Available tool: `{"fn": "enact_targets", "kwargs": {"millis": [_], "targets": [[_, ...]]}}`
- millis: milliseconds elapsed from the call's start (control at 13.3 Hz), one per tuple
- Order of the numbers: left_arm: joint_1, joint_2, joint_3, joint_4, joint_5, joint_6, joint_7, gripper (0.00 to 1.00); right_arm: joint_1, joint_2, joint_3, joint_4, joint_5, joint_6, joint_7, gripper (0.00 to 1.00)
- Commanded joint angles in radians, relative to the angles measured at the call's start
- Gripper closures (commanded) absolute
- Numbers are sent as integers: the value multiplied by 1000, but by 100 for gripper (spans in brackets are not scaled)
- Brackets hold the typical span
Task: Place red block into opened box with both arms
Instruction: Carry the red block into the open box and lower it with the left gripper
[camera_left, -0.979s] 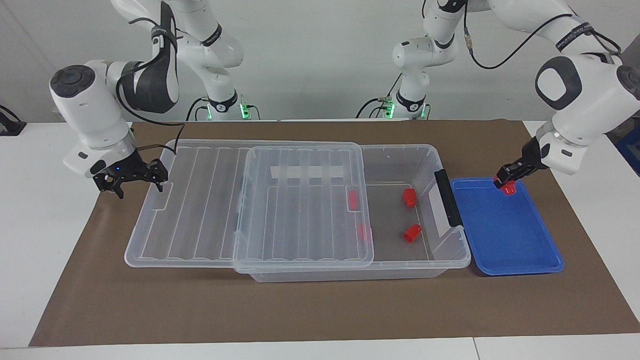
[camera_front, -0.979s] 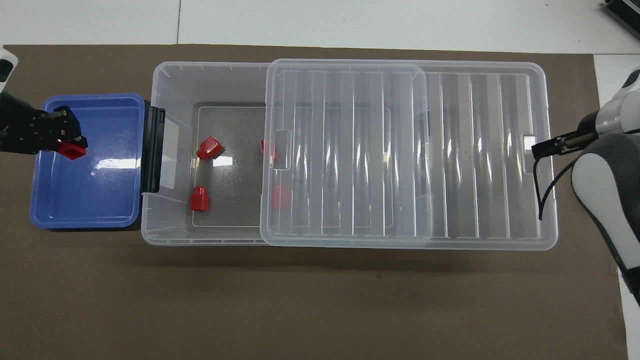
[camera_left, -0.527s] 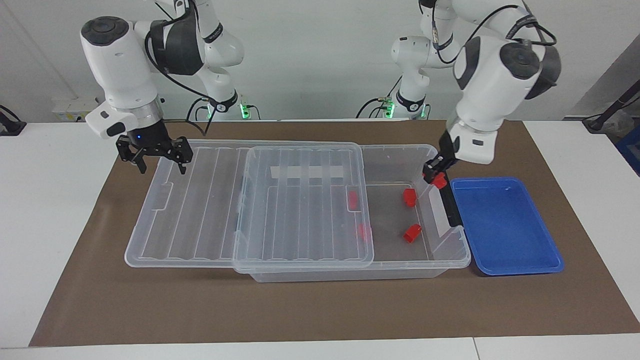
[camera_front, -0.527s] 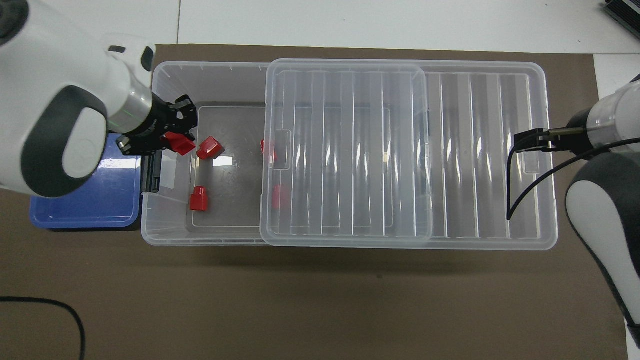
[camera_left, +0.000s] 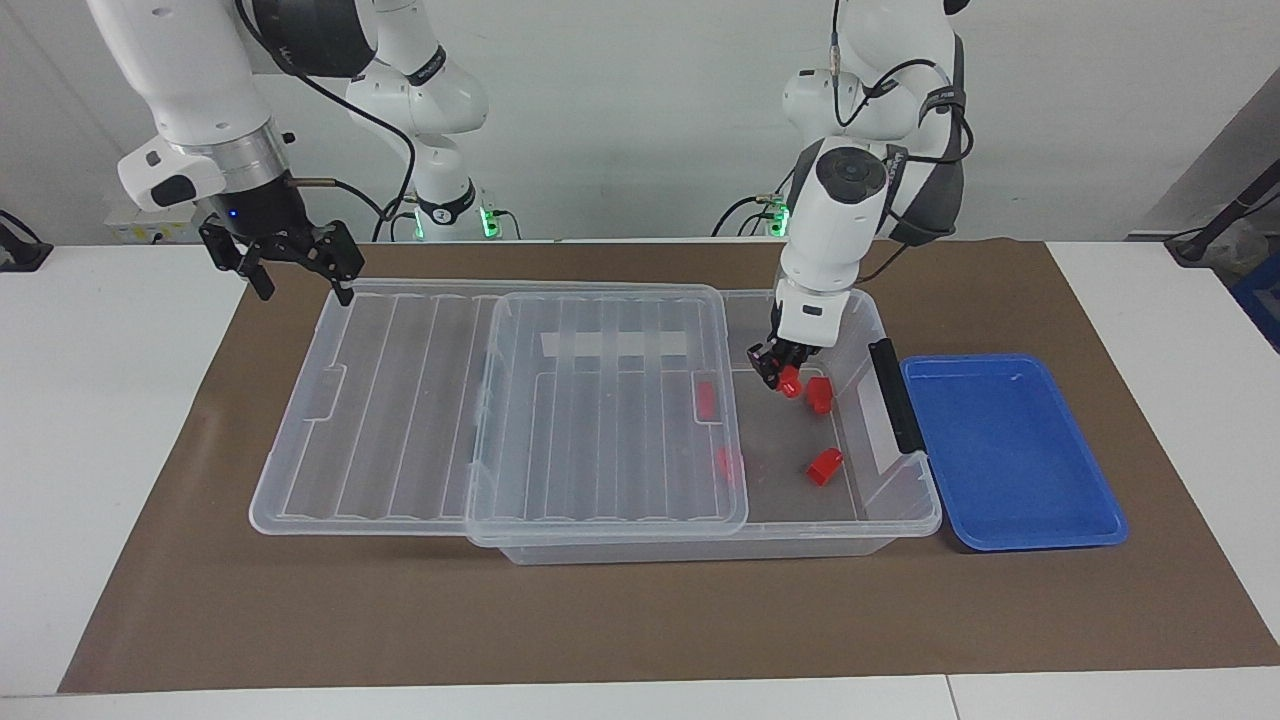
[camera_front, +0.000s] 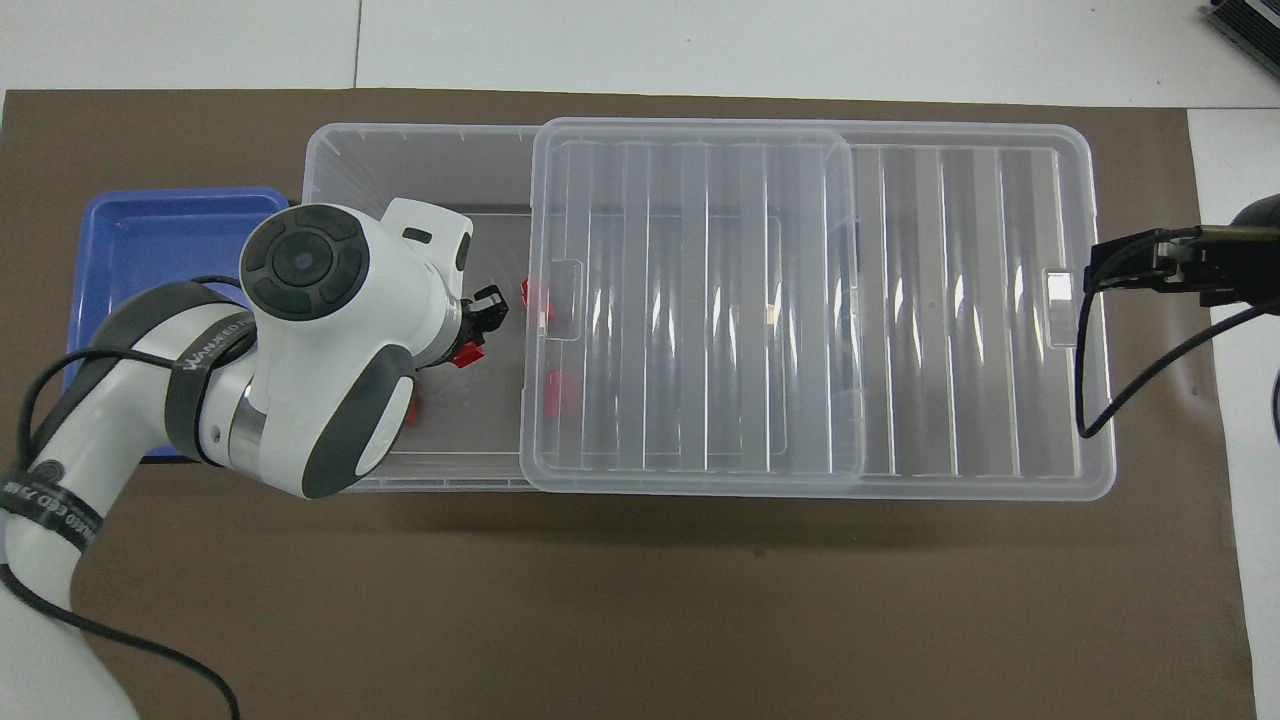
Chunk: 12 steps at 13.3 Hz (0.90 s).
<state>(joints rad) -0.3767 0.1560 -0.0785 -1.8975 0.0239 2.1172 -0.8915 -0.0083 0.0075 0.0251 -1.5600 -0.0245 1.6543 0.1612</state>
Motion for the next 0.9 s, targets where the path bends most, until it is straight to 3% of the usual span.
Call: {"fn": "enact_targets", "kwargs": {"millis": [0,377,828], "targets": [[-16,-9,16,-71,34,79,-11,100,-16,6,6,22,17,-53,21,0],[-10,92,17,-124,73,268,-4,100,-16,-14,6,-14,17,-56,12,0],[12,171,25,-127,148,362,-1,100,-18,-26,6,-31,18,-93,11,0]]}}
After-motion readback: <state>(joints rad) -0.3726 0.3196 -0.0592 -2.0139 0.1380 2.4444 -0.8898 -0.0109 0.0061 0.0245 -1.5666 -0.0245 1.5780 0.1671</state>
